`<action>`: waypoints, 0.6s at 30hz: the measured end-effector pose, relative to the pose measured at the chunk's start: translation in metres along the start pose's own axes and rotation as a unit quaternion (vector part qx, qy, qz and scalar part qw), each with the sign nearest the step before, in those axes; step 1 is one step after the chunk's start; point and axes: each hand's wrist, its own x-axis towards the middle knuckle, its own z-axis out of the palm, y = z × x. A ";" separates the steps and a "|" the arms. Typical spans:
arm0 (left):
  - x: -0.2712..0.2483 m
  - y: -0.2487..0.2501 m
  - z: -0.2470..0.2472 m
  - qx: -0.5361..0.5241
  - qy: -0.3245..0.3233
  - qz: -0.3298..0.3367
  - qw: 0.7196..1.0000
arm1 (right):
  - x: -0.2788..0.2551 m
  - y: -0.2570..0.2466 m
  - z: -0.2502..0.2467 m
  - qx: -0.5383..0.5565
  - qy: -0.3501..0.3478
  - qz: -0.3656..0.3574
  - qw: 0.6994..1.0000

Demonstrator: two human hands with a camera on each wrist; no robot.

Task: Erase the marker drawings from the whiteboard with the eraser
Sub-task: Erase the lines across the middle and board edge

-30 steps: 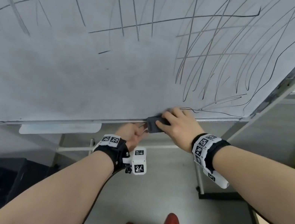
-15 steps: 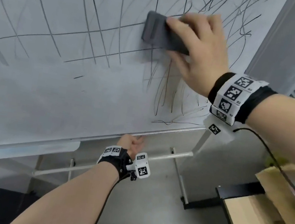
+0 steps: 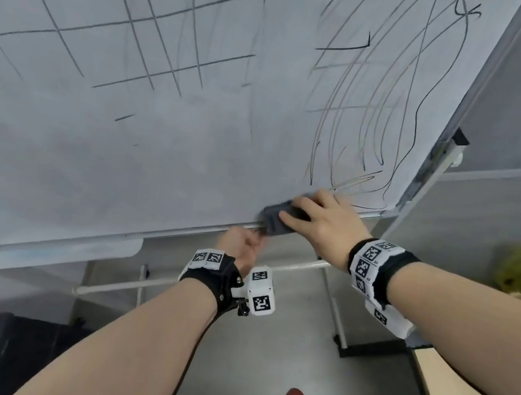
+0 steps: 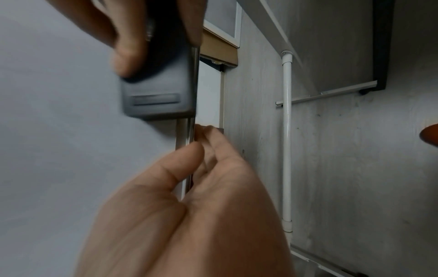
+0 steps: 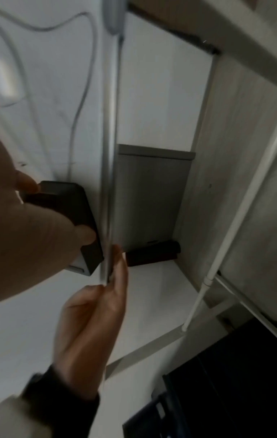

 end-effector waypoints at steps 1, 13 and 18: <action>0.001 0.000 -0.002 0.001 -0.008 0.000 1.000 | -0.006 -0.001 0.004 -0.001 -0.012 0.006 1.000; -0.004 0.011 -0.003 0.117 0.004 0.011 0.993 | 0.101 0.058 -0.182 -0.012 0.297 0.058 0.953; 0.000 0.006 -0.003 0.163 0.006 0.011 0.986 | 0.086 0.048 -0.154 0.003 0.301 0.066 0.951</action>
